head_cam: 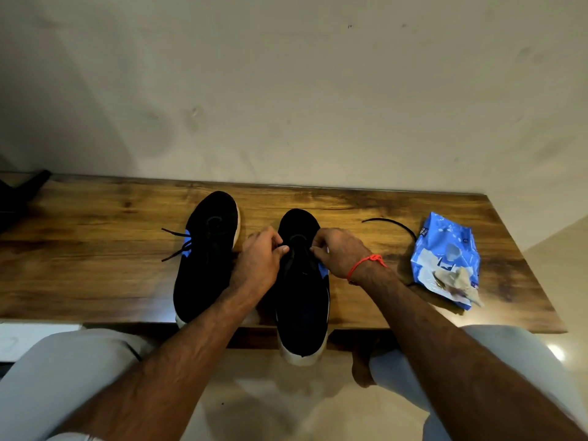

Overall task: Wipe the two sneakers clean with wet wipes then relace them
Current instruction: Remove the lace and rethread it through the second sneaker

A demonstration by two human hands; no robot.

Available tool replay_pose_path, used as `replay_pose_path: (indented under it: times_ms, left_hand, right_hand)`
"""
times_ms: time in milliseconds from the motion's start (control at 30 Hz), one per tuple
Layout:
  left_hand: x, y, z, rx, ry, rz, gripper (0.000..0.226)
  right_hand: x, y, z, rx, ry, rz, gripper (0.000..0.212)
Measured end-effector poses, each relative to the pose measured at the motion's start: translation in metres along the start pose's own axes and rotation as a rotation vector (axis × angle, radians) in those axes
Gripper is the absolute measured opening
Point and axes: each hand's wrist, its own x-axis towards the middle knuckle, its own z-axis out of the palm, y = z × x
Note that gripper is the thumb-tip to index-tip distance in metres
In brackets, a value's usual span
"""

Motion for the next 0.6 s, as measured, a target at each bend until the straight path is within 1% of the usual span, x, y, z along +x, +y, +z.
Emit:
replay_pose_path:
  times_ms: [133,200,267,333,400,500,533,600]
  left_hand:
    - [0.003,0.002,-0.006,0.006,-0.082,-0.063,0.01]
    - [0.005,0.003,-0.012,0.067,-0.103,-0.064,0.013]
    - [0.006,0.004,-0.017,0.175,-0.135,-0.057,0.015]
    - [0.007,0.002,-0.019,0.267,-0.138,-0.015,0.013]
    - [0.008,0.0,-0.022,0.326,-0.12,0.024,0.018]
    - [0.009,0.002,-0.024,0.426,-0.164,0.079,0.019]
    - [0.007,0.004,-0.025,0.38,-0.181,0.055,0.016]
    - [0.003,0.008,-0.025,0.153,-0.203,-0.036,0.013]
  right_hand:
    - [0.002,0.004,0.002,0.04,0.018,0.001,0.006]
    - [0.003,0.005,0.003,0.049,0.015,-0.007,0.006]
    - [0.005,0.006,0.003,0.051,0.008,-0.007,0.007]
    - [0.006,0.009,0.002,0.04,0.01,0.005,0.009]
    - [0.008,0.013,0.001,0.045,0.009,0.023,0.009]
    - [0.007,0.018,0.001,0.059,0.008,0.008,0.006]
    - [0.006,0.019,0.001,0.09,0.013,-0.004,0.004]
    - [0.005,0.014,0.0,0.216,0.022,-0.022,0.004]
